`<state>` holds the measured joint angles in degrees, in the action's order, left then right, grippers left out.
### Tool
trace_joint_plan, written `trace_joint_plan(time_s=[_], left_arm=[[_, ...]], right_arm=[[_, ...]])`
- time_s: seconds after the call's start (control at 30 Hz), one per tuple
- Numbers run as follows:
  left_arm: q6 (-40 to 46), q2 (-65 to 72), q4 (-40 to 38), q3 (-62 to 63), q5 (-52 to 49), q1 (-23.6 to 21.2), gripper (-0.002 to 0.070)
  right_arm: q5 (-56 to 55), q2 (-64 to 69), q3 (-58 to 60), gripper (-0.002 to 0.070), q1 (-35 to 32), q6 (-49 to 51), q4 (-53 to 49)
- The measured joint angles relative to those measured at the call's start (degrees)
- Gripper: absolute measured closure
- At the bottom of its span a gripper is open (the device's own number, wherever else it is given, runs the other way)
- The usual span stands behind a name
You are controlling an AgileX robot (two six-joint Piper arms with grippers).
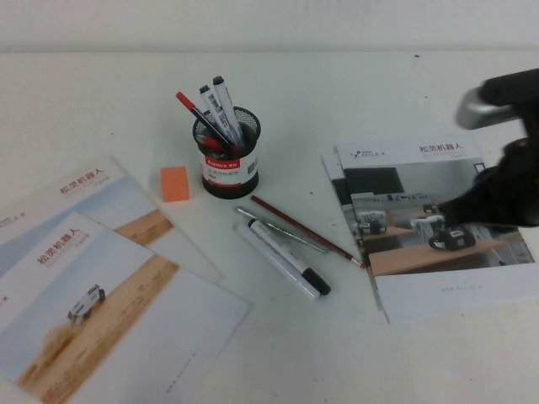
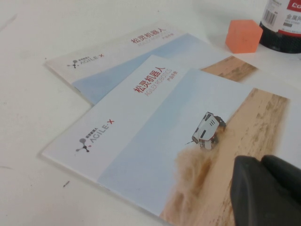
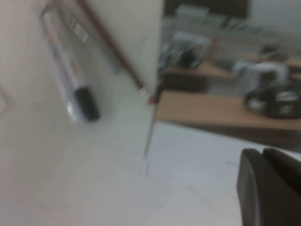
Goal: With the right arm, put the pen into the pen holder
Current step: Pick up the pen on the table
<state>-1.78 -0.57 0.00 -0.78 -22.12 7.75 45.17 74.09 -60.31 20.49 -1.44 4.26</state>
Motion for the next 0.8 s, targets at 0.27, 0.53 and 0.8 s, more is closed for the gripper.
trace_joint_plan(time_s=[0.27, 0.53, 0.8], left_arm=[[0.0, 0.0, 0.0, 0.0, 0.0, 0.0, 0.0676], [0.0, 0.0, 0.0, 0.0, 0.0, 0.0, 0.0676], [0.0, 0.0, 0.0, 0.0, 0.0, 0.0, 0.0676]], right_arm=[[22.13, 26.74, -24.7, 0.0696, 7.45, -6.19, -0.5], [24.43, 40.94, -40.89, 0.0668, 11.85, -8.96, -0.05], [24.71, 46.92, -44.58, 0.0465, 12.87, -9.05, 1.35]])
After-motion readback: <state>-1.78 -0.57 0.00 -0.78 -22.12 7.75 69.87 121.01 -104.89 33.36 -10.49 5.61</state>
